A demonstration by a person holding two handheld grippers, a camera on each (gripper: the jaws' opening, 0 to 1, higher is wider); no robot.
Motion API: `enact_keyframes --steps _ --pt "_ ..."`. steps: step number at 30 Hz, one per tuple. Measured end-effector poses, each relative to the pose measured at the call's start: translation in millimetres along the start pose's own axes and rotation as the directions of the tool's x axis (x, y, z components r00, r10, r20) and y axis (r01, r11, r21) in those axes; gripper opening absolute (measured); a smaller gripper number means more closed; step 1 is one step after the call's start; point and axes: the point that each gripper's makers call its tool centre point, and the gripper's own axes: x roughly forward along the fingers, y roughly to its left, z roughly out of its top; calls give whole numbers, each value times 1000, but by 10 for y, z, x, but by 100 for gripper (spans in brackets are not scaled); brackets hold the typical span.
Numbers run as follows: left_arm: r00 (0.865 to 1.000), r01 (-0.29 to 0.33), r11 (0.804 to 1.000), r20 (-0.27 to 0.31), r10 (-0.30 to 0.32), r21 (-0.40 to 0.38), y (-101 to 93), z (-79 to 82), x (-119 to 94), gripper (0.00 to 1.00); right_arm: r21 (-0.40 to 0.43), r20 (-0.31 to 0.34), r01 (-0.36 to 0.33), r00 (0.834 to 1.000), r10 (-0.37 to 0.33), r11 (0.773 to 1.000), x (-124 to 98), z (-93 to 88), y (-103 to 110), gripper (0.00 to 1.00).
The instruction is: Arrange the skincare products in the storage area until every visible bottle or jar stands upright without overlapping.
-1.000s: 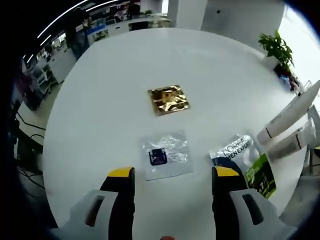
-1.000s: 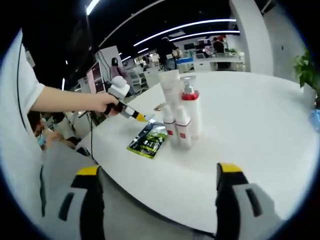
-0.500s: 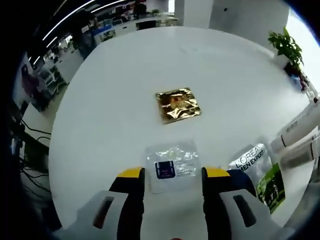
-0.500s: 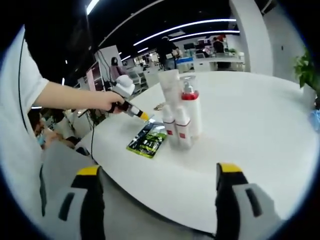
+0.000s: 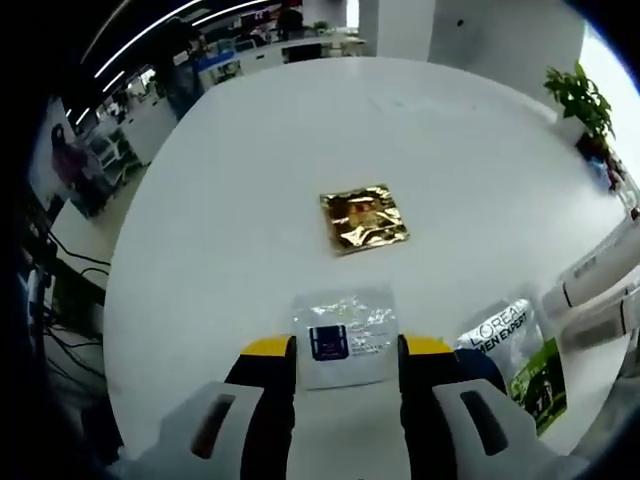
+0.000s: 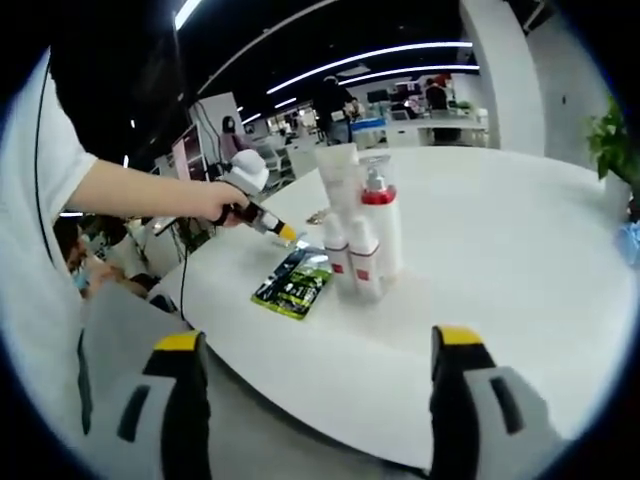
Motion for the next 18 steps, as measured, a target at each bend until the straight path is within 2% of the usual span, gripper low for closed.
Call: enact_keyframes --steps 6,12,18 --pt "1000 1 1000 5 -1 -16 -11 -37 -113 38 -7 3 -3 1000 4 1000 0 3 5 93" --pt "1000 3 999 8 -3 -46 -28 -144 -195 38 -9 9 -3 1000 3 1000 -3 16 9 93" --pt "1000 -9 1000 19 9 -23 -82 -243 -297 38 -11 10 -9 1000 9 1000 -4 15 20 93"
